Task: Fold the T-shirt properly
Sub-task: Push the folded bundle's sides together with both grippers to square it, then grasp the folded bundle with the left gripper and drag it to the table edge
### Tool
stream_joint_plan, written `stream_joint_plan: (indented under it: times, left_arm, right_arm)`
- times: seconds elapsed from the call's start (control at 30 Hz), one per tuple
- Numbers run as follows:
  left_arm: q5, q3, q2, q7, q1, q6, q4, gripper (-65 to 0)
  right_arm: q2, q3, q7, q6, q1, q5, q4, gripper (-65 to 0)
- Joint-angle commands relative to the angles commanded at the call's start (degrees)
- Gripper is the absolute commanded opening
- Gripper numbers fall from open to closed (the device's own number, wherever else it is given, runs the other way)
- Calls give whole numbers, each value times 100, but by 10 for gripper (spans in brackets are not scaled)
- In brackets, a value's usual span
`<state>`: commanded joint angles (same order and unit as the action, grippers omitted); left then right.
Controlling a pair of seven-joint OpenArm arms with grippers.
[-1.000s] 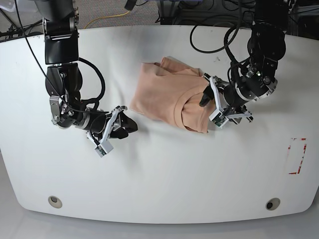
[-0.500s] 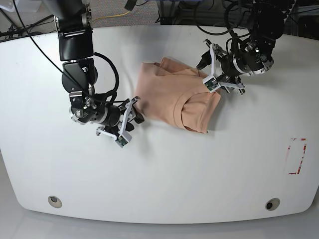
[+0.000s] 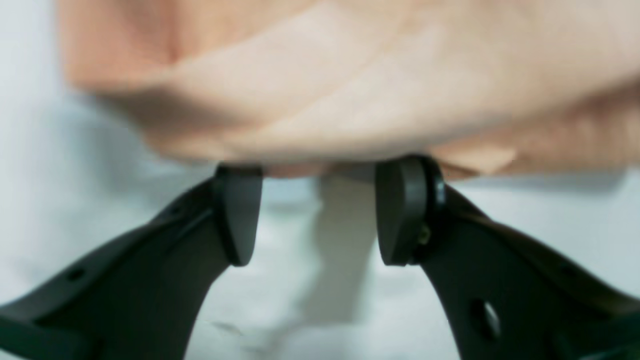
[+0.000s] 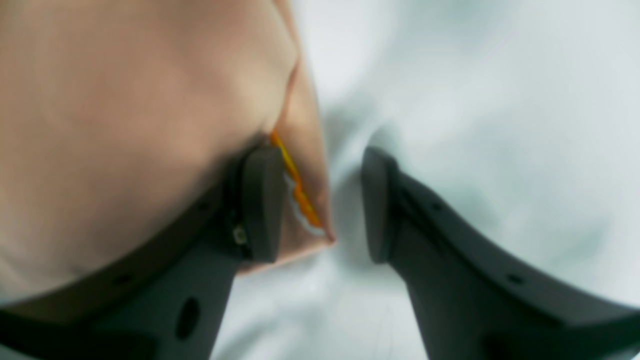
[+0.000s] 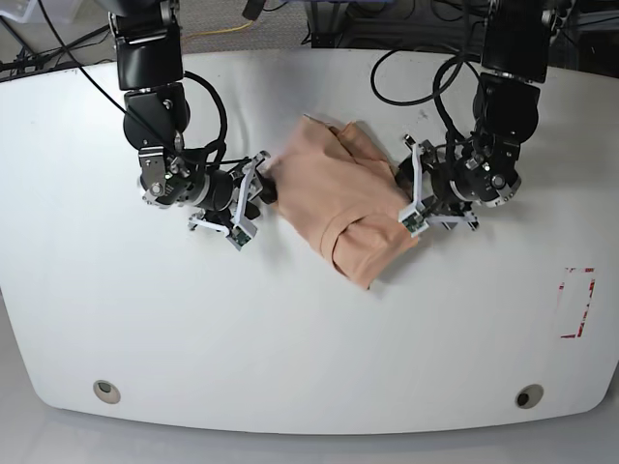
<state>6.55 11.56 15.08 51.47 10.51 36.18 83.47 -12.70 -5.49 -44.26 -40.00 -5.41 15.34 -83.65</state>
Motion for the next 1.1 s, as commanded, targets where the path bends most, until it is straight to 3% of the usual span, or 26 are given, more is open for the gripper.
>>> stream_joint_plan:
  times: [0.2,0.33,0.57,0.7,0.87,0.93,0.97,1.1]
  left_arm:
    - [0,-26,26,0,826,0,-695,-324]
    - [0,-26,132,0,1090,26,-668,-324]
    - [0,-44,589,53,1081,18,765,-324]
    - [18,-229,571,563,791,9,1582,-321]
    - [0,-624,-211,862,97,0,2365,-317]
    - [-9,-659,-545,862,-220,-53,2391,-274]
    - [-9,-668,-651,862,-316,-158,2391,-249]
    - [-9,-615,-1037,835,-738,-1011,2374,-168]
  right_arm:
    - [70,-35,-35,0,536,18,-826,-411]
    - [413,-193,-35,0,607,0,-879,-411]
    - [888,-835,-369,0,580,0,-914,-411]
    - [967,-765,-404,0,580,0,-1099,-411]
    - [756,-176,-413,0,580,44,-1152,-411]
    - [571,-70,-413,0,580,44,-1187,-411]
    - [492,-9,-413,0,580,44,-1187,-411]
    - [308,413,-510,0,589,53,-1187,-411]
